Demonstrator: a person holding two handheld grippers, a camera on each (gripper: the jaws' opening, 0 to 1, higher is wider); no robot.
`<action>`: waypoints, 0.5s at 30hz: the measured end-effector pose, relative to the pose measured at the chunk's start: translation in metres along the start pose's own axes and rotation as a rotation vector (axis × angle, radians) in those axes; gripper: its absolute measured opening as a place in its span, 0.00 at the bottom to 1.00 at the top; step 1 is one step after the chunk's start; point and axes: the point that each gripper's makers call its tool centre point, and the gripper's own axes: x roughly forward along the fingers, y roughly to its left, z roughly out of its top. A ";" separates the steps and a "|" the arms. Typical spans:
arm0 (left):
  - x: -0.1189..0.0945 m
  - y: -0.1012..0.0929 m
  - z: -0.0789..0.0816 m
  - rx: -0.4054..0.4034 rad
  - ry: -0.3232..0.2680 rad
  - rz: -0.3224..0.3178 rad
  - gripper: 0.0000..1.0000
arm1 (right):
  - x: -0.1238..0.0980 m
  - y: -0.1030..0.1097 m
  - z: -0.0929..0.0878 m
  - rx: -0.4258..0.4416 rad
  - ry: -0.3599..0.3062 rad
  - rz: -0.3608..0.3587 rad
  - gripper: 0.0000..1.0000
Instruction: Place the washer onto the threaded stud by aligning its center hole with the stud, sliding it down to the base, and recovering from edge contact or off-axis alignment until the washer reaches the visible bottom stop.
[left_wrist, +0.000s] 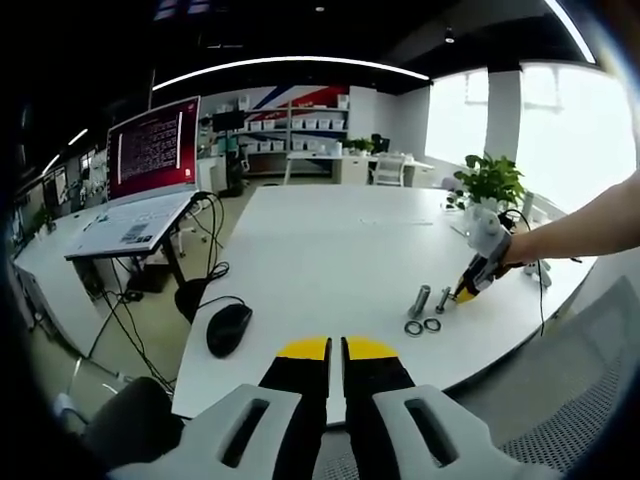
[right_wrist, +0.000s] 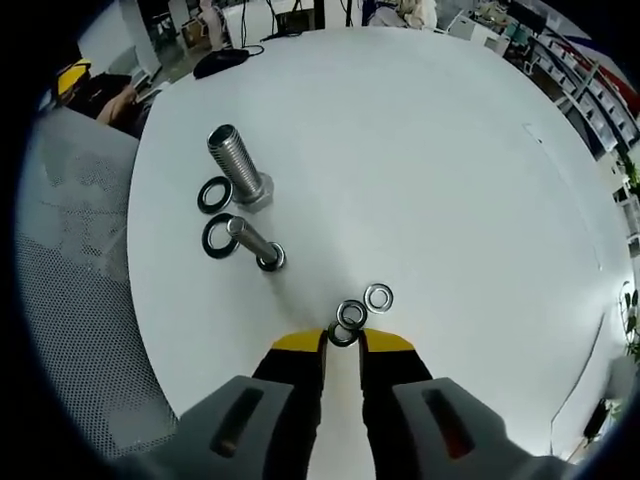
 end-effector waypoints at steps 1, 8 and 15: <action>0.000 0.000 0.000 0.000 -0.001 0.001 0.02 | 0.000 0.000 0.000 -0.001 0.000 -0.001 0.15; 0.000 0.001 0.001 -0.003 -0.007 0.004 0.02 | -0.004 0.007 -0.005 -0.013 0.000 0.000 0.15; 0.000 0.002 0.002 -0.010 -0.012 0.014 0.02 | -0.017 0.012 -0.008 -0.017 -0.032 0.018 0.14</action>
